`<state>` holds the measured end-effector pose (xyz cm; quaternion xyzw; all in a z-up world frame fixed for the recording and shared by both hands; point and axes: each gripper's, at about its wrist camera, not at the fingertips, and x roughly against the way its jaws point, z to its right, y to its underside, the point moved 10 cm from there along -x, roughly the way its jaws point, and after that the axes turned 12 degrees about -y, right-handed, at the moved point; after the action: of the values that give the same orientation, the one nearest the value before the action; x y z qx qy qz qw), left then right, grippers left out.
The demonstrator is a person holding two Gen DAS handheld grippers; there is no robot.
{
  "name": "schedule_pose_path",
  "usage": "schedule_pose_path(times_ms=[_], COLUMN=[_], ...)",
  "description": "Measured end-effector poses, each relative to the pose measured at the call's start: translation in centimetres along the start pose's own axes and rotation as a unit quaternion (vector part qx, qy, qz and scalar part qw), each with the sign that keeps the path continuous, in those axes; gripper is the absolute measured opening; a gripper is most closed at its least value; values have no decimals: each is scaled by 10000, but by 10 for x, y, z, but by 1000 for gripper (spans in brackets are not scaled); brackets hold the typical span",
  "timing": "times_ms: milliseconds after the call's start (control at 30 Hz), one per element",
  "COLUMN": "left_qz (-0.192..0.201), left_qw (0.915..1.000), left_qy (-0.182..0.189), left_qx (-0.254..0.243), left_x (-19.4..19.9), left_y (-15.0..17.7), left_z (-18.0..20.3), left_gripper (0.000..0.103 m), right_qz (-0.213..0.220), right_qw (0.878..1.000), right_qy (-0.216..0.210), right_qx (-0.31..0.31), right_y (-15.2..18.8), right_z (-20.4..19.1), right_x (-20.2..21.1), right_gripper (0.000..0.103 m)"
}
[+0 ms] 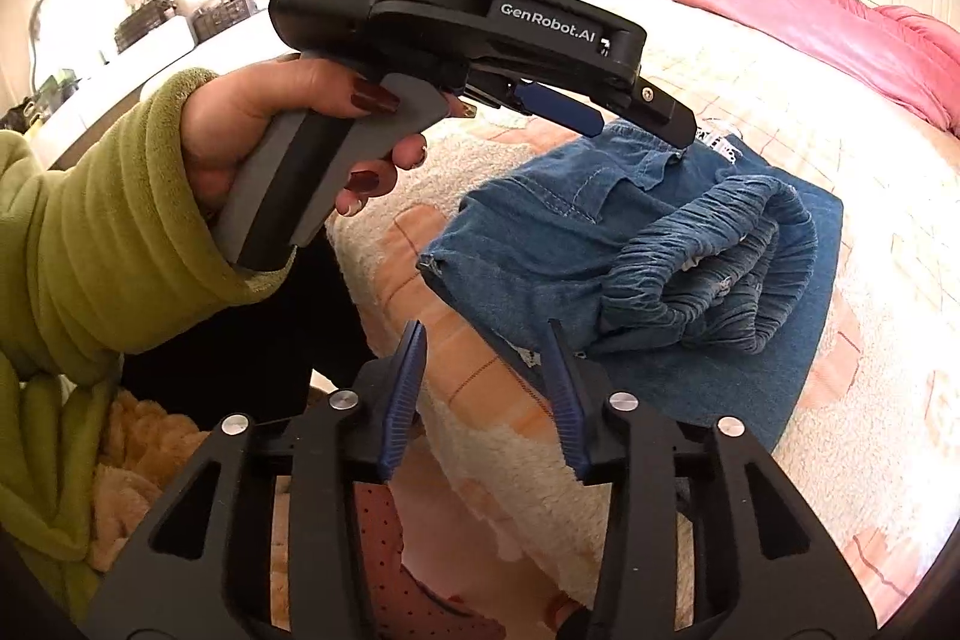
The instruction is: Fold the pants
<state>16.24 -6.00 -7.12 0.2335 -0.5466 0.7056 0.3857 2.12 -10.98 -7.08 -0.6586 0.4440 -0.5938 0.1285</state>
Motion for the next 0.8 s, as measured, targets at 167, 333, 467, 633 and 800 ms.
schedule_pose_path(times_ms=[167, 333, 467, 633, 800], left_qz=[103, 231, 375, 446, 500], left_qw=[9999, 9996, 9989, 9985, 9979], left_qy=[-17, -104, -241, -303, -387], left_qx=[-51, -109, -146, -126, -105], left_x=[10, 23, 37, 47, 55], left_y=[-1, -2, -1, 1, 5], left_z=[3, 3, 2, -1, -4], left_gripper=[82, 82, 93, 93, 97], right_qz=[116, 377, 644, 960, 1139], right_qw=[9999, 9990, 9971, 9928, 9883], right_qy=[53, 218, 402, 685, 919], right_qx=[19, -21, -88, -202, -431], right_y=[-4, -12, -22, -31, -33], right_z=[-4, 1, 5, 15, 30], right_x=[8, 23, 40, 61, 72], right_gripper=[44, 59, 73, 85, 92])
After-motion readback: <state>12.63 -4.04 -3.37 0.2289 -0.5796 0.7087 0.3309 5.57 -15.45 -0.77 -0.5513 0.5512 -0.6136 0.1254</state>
